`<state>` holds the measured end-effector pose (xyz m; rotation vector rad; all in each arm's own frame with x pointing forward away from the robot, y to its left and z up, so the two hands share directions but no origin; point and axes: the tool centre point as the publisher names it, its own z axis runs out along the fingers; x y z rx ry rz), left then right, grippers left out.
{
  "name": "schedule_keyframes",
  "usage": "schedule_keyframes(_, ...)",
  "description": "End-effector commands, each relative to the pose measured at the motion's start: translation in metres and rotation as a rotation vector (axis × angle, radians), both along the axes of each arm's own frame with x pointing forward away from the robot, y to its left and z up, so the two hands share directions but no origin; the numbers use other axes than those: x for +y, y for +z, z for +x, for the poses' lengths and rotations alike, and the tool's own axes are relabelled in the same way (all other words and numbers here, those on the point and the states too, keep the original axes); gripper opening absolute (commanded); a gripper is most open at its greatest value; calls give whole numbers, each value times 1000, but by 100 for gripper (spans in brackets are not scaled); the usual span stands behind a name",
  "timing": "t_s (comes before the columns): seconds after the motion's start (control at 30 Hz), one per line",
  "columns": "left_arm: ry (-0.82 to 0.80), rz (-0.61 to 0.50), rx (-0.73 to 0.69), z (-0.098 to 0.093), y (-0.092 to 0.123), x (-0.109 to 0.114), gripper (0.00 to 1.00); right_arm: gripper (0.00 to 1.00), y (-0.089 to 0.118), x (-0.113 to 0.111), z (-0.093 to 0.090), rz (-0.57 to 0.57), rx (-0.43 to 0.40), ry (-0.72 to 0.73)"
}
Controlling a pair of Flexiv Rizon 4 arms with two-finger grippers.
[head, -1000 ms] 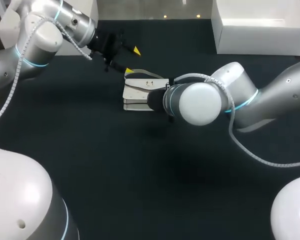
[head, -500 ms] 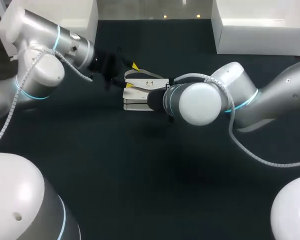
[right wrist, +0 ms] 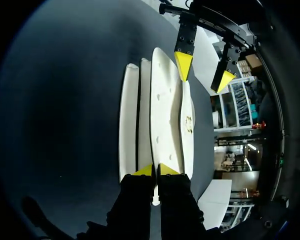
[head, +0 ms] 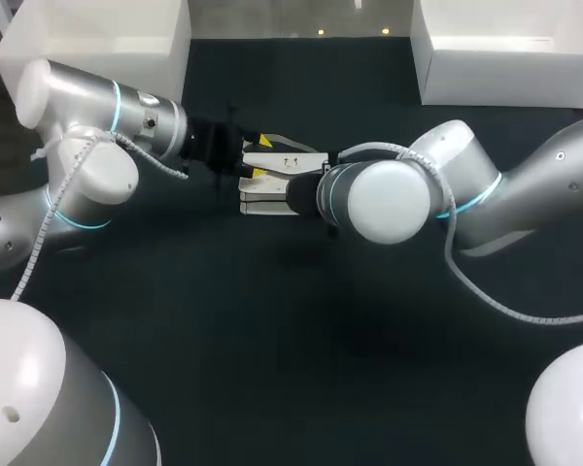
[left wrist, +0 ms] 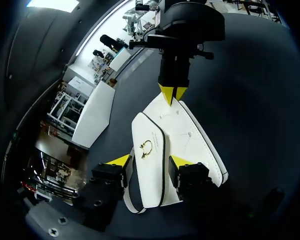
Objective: Pick up the bag, open it, inspect its contents, close it, and place it on the opposite side
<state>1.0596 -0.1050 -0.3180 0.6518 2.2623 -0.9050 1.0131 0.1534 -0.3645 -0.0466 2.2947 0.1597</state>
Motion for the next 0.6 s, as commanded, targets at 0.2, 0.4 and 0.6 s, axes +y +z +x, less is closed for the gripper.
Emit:
schedule_keyframes(0.2, -1, 1, 9, 6, -12, -3, 48, 0, -4, -1, -1, 16, -89, -2)
schedule_keyframes(0.4, 2, 7, 24, 6, -18, -2, 48, 0, -4, -1, -1, 16, -89, -2)
schedule_keyframes(0.6, 5, 15, 27, 10, -26, -5, 43, 0, -4, -1, -1, 16, -89, -2)
